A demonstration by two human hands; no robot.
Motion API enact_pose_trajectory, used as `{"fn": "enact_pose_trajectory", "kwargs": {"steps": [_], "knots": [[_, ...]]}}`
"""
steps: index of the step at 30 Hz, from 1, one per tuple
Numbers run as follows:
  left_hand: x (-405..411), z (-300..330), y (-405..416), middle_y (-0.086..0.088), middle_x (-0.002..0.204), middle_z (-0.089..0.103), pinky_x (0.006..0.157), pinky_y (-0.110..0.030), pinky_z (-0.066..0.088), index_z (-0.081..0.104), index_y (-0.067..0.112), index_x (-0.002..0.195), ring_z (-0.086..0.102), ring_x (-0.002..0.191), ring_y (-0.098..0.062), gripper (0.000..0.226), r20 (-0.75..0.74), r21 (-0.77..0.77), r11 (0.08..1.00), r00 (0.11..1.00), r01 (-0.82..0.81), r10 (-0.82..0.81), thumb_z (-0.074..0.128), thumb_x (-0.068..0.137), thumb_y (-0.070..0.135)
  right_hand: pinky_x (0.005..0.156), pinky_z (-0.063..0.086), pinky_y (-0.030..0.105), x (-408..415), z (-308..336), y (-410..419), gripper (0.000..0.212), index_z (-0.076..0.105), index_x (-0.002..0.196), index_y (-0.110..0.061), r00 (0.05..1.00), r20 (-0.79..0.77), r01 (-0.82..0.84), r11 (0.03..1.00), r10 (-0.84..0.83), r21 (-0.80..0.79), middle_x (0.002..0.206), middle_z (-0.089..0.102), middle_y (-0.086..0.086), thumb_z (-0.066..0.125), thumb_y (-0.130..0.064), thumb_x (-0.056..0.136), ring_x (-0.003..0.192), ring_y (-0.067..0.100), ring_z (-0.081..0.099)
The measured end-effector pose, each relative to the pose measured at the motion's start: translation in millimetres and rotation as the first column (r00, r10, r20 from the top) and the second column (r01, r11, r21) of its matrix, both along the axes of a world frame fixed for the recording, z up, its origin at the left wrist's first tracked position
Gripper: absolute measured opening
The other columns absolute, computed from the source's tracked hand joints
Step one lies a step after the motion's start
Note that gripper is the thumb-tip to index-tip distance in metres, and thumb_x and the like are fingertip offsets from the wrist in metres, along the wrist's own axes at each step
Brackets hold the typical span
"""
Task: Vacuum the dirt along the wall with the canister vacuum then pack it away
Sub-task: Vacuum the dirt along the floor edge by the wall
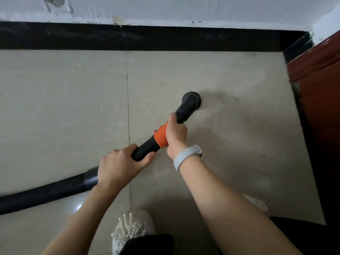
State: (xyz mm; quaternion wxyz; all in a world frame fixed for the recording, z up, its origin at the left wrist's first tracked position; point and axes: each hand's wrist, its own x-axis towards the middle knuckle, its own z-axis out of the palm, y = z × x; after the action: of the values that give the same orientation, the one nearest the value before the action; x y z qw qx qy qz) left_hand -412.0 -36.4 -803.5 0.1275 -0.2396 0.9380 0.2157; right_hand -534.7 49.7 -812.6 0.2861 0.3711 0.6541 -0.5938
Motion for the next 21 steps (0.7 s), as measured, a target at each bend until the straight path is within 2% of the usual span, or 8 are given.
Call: {"fn": "enact_pose_trajectory", "kwargs": {"steps": [3,6,9,11,13,17,19,21], "knots": [[19.8,-7.1,21.7,0.002,0.058,0.058,0.052,-0.029,0.034,0.054,0.025,0.072,0.063,0.064,-0.025,0.055,-0.008,-0.003,0.996,0.995,0.094,-0.094,0.037,0.066,0.077,0.047,0.052,0.031,26.9,-1.5,33.2,0.031,0.051,0.093,0.000,0.985,0.007,0.172,0.985,-0.172,-0.003,0.053,0.053,0.007,0.050,-0.030,0.095,0.044,0.020,0.054],[23.5,-11.3,27.3,-0.001,0.057,0.061,0.052,-0.029,0.038,0.055,0.024,0.071,0.064,0.061,-0.026,0.066,-0.043,-0.014,0.991,0.991,0.130,-0.130,0.024,0.062,0.081,0.041,0.048,0.025,33.6,-3.0,41.4,0.028,0.050,0.093,-0.001,0.974,-0.002,0.229,0.974,-0.229,-0.006,0.051,0.051,0.006,0.049,-0.029,0.095,0.037,0.016,0.051],[8.2,-9.2,14.2,0.000,0.055,0.058,0.051,-0.029,0.036,0.051,0.023,0.067,0.063,0.062,-0.030,0.054,-0.059,-0.013,0.999,0.997,0.044,-0.045,0.038,0.065,0.076,0.055,0.056,0.037,11.5,-3.3,20.5,0.030,0.050,0.096,0.001,0.989,-0.038,0.140,0.990,-0.141,-0.027,0.061,0.052,0.010,0.049,-0.028,0.095,0.049,0.023,0.056],[-8.0,-7.2,4.1,0.002,0.052,0.051,0.051,-0.029,0.034,0.049,0.023,0.065,0.059,0.059,-0.030,0.050,-0.081,-0.007,1.000,0.997,-0.010,0.009,0.042,0.067,0.073,0.082,0.054,0.049,-9.5,-2.8,2.9,0.038,0.053,0.106,0.004,0.998,-0.058,0.032,0.999,-0.033,-0.028,0.080,0.059,0.015,0.049,-0.032,0.094,0.078,0.035,0.064],[-25.0,-5.4,-3.0,0.004,0.051,0.049,0.052,-0.029,0.035,0.048,0.022,0.064,0.054,0.056,-0.028,0.050,-0.090,0.009,0.998,0.994,-0.060,0.060,0.042,0.069,0.072,0.090,0.051,0.050,-28.2,-0.1,-10.1,0.045,0.053,0.116,0.003,0.998,-0.052,-0.043,0.999,0.042,-0.026,0.094,0.061,0.017,0.048,-0.035,0.092,0.096,0.038,0.064],[-44.0,-2.8,-2.9,0.006,0.050,0.047,0.051,-0.028,0.032,0.043,0.023,0.058,0.050,0.054,-0.024,0.052,-0.071,0.019,0.999,0.997,-0.029,0.031,0.040,0.068,0.073,0.087,0.053,0.048,-42.9,-0.4,-5.6,0.042,0.055,0.111,0.002,0.998,-0.043,-0.038,0.999,0.038,-0.010,0.090,0.063,0.016,0.046,-0.035,0.092,0.085,0.035,0.065],[-39.4,-3.8,4.5,0.008,0.049,0.045,0.051,-0.028,0.032,0.044,0.025,0.059,0.049,0.053,-0.021,0.052,-0.043,0.001,0.999,0.998,0.042,-0.042,0.038,0.066,0.075,0.090,0.051,0.049,-34.2,-5.5,10.1,0.044,0.054,0.111,0.003,0.999,-0.046,0.026,0.999,-0.025,0.026,0.095,0.061,0.017,0.047,-0.036,0.093,0.093,0.038,0.063],[-26.4,-7.3,17.2,0.008,0.051,0.046,0.053,-0.028,0.033,0.051,0.026,0.066,0.057,0.056,-0.024,0.052,-0.027,-0.018,0.992,0.992,0.125,-0.125,0.037,0.065,0.076,0.087,0.052,0.050,-15.4,-7.9,31.1,0.036,0.054,0.098,0.001,0.993,-0.038,0.109,0.993,-0.108,0.048,0.085,0.059,0.016,0.048,-0.034,0.094,0.082,0.035,0.062]]}}
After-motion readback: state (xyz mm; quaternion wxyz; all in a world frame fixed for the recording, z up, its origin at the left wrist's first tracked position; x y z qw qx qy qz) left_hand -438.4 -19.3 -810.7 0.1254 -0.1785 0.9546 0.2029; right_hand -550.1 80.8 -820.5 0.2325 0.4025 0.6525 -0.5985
